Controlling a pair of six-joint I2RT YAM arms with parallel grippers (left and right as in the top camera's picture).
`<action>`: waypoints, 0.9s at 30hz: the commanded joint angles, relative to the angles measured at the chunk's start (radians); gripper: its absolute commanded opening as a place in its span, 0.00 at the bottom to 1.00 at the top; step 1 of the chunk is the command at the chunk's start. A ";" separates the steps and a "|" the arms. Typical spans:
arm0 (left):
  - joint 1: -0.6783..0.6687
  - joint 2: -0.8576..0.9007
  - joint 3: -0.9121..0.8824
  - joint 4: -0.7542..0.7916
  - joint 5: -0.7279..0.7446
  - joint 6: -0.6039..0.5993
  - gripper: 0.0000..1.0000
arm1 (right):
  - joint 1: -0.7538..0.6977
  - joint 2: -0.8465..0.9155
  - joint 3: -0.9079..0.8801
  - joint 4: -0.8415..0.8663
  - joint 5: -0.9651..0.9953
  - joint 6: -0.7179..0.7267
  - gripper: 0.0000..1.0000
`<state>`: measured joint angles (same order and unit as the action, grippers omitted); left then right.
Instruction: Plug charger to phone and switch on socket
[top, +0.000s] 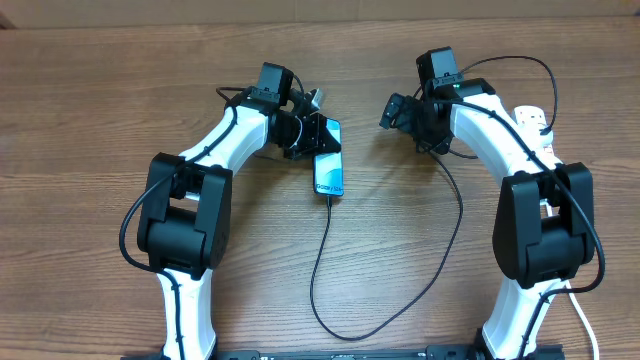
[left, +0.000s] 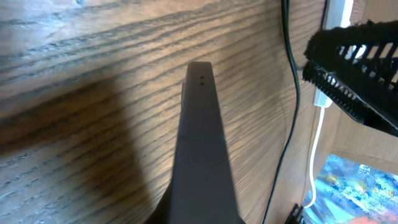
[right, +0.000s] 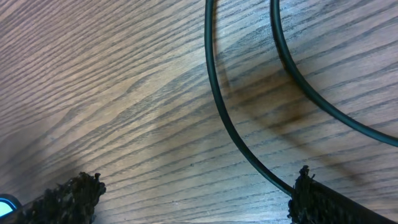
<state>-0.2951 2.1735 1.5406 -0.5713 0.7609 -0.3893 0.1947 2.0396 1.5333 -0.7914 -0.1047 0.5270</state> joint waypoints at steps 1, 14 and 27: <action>-0.014 -0.002 0.026 0.004 -0.013 -0.012 0.04 | -0.005 -0.010 0.009 -0.003 -0.001 -0.005 1.00; -0.040 -0.002 0.026 0.004 -0.063 -0.019 0.05 | -0.005 -0.010 0.009 -0.008 -0.001 -0.005 1.00; -0.049 -0.002 0.025 0.002 -0.108 -0.045 0.04 | -0.005 -0.010 0.009 -0.016 -0.001 -0.005 1.00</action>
<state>-0.3344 2.1735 1.5406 -0.5713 0.6487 -0.4194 0.1947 2.0396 1.5333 -0.8055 -0.1047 0.5266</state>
